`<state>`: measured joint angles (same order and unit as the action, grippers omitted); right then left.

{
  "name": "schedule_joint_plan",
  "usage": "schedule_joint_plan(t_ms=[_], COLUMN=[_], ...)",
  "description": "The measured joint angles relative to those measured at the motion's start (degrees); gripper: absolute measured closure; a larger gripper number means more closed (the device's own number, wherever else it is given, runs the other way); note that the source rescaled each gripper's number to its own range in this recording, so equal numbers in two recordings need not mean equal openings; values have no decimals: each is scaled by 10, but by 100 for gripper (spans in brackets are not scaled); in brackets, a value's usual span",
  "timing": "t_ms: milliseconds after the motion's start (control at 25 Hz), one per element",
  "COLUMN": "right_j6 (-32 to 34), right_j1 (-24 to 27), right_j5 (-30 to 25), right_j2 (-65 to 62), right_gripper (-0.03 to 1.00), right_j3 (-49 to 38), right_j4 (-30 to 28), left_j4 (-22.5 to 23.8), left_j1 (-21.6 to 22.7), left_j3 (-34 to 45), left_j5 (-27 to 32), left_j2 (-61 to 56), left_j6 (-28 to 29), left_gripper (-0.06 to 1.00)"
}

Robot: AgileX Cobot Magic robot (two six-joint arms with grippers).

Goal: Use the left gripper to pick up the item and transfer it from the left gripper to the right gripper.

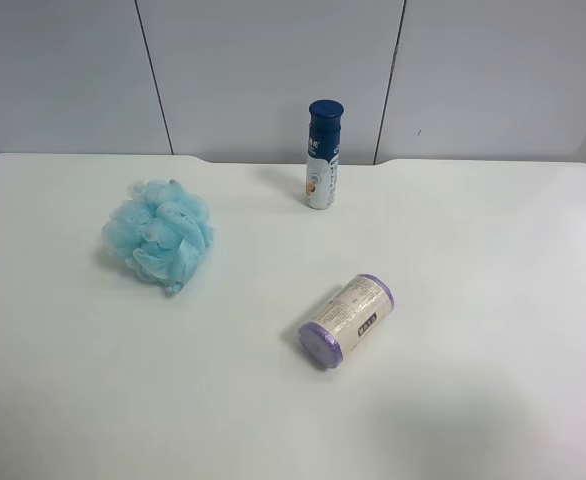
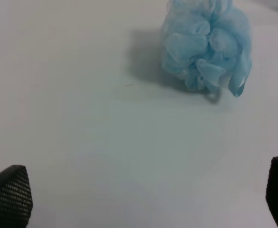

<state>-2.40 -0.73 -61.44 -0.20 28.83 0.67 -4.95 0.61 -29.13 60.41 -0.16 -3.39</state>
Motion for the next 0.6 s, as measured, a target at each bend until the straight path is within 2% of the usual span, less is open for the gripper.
schedule_joint_plan(t_ms=[600], right_j6=[0], right_j1=[0], right_j5=[0], right_j2=[0], right_gripper=[-3], right_j3=[0], right_j4=[0], left_j4=[0], left_j1=[0], left_j3=[0], left_j5=[0], left_j2=[0], left_j6=[0], left_gripper=[-6])
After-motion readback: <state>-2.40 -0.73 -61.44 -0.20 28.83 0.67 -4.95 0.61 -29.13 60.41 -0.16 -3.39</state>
